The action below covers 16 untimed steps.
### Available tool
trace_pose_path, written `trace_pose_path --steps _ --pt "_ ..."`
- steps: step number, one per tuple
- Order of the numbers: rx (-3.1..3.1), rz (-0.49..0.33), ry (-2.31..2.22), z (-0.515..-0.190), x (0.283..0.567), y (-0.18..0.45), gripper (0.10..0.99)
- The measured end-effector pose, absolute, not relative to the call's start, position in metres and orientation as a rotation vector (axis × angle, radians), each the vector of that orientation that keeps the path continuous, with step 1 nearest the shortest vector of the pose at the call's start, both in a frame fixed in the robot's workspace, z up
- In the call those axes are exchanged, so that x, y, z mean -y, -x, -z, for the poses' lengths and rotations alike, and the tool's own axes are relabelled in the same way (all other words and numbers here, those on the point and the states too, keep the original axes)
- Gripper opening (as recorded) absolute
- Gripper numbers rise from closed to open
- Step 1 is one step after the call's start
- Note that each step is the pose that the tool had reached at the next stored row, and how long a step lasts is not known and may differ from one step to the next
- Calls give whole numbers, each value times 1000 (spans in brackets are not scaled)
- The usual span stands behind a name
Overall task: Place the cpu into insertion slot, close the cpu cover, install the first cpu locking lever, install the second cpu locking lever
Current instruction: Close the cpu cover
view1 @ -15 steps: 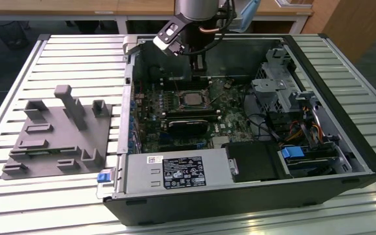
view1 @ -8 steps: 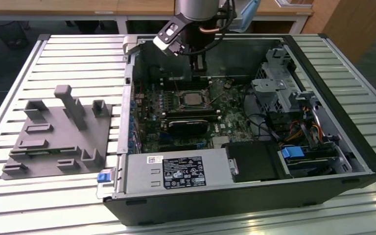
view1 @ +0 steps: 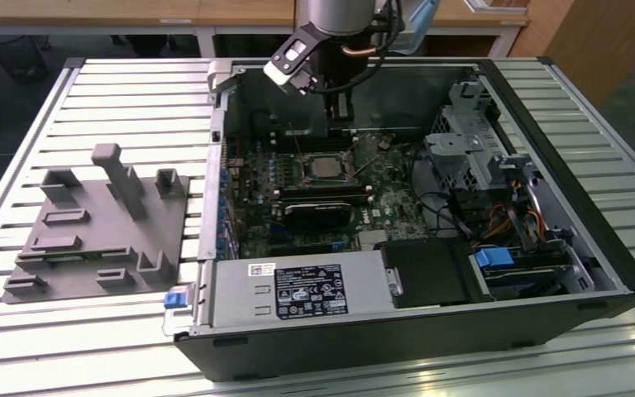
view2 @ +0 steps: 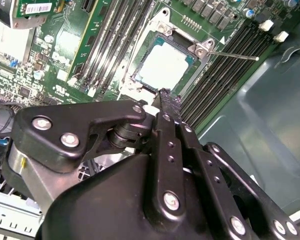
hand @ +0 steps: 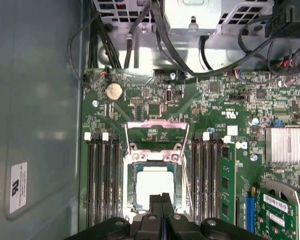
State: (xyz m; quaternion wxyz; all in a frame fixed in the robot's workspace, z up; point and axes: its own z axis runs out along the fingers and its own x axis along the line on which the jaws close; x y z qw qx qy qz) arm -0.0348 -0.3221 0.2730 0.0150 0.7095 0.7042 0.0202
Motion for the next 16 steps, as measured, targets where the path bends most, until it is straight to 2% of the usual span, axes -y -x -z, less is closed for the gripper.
trace_pose_path --steps 16 --pt "-2191 -63 -2208 -278 322 25 106"
